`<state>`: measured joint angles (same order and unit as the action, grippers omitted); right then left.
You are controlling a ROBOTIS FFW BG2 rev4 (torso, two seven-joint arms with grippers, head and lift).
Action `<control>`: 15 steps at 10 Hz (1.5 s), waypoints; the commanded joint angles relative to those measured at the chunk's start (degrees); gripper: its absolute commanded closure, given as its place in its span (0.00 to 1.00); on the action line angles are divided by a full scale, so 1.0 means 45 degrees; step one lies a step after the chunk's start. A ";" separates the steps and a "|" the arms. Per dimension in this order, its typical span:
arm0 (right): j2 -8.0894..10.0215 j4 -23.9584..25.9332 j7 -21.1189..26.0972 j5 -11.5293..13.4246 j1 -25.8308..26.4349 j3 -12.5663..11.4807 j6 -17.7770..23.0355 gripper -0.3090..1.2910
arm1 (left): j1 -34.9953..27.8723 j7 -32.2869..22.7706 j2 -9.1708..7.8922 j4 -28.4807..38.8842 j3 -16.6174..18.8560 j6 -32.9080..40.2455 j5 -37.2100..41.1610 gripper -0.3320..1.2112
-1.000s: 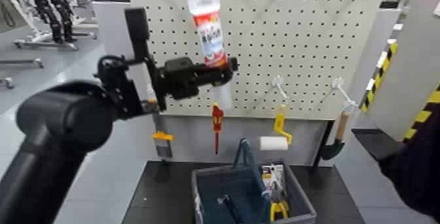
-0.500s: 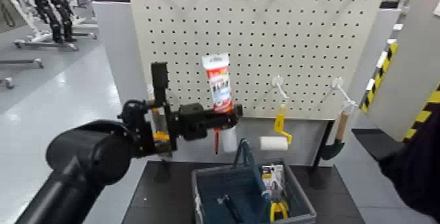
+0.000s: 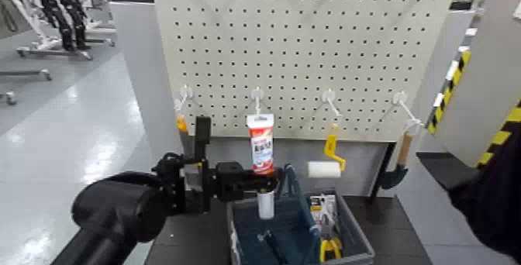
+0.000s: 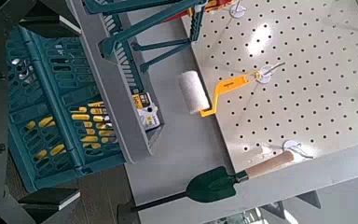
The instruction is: Put the red glue tube into the crate.
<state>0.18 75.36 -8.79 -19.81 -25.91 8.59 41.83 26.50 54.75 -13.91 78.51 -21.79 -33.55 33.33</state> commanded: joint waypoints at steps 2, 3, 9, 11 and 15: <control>-0.1406 -0.0009 0.0000 -0.0012 0.0016 0.0006 0.0000 0.26 | 0.0302 0.0528 0.0240 -0.1490 -0.0626 0.0190 -0.1176 0.98; -0.1406 -0.0009 0.0000 -0.0012 0.0016 0.0006 0.0020 0.26 | 0.0399 0.0645 0.0260 -0.1725 -0.0743 0.0210 -0.1410 0.98; -0.1406 -0.0009 0.0000 -0.0012 0.0035 0.0026 0.0020 0.26 | 0.0594 0.1036 0.0397 -0.2643 -0.1036 0.0210 -0.2133 0.98; -0.1406 -0.0009 0.0000 -0.0012 0.0016 0.0026 0.0020 0.26 | 0.0594 0.1075 0.0397 -0.2662 -0.1017 0.0093 -0.2367 0.74; -0.1406 -0.0009 0.0000 -0.0012 -0.0004 0.0006 0.0020 0.26 | 0.0614 0.1095 0.0416 -0.2506 -0.0860 0.0151 -0.2504 0.17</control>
<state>0.18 75.32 -8.79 -19.86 -25.92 8.62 41.92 29.27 59.68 -12.05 67.20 -25.71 -32.92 22.06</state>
